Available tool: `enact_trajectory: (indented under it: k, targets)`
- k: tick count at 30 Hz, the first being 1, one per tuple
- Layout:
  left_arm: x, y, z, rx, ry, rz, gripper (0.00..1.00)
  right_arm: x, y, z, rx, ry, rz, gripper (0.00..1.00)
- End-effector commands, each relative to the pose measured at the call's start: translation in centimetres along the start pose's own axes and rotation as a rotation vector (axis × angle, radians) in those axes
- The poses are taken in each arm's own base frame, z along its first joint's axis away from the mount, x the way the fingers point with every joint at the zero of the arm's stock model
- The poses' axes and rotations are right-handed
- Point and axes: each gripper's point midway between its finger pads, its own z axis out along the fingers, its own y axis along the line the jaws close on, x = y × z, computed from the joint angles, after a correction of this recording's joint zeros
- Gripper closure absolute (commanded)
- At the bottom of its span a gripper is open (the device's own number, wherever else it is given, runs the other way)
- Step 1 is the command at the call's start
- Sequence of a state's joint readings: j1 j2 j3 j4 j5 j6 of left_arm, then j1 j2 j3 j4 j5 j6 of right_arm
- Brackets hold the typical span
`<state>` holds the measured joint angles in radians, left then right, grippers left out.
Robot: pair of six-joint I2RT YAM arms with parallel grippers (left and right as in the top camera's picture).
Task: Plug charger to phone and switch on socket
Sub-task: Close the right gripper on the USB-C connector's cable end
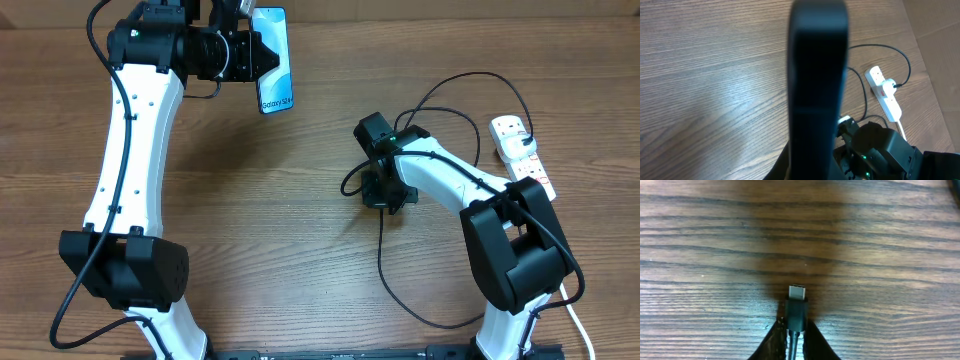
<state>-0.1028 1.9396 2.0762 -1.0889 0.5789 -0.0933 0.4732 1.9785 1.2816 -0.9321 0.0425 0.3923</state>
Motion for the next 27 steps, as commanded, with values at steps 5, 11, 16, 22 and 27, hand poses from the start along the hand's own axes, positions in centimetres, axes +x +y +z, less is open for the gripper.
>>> enact_trajectory:
  k: [5,11,16,22,27]
  targets:
    - [-0.41,-0.66,-0.31,0.019,-0.014,0.029,0.96,1.22,-1.90,2.06,0.088,0.038,0.003,0.89]
    - [-0.41,-0.66,-0.31,0.019,-0.014,0.023,0.96,1.21,-1.89,2.06,0.088,0.038,0.003,0.91]
    - [-0.48,-0.67,-0.31,0.020,-0.016,0.025,0.96,1.21,-1.89,2.06,0.087,0.038,0.003,0.91]
    - [-0.49,-0.67,-0.31,0.020,-0.017,0.025,0.96,1.18,-1.88,2.04,0.087,0.037,0.003,0.91]
    - [-0.51,-0.67,-0.31,0.020,-0.018,0.026,0.96,1.25,-1.90,2.03,0.088,0.040,0.003,0.85]
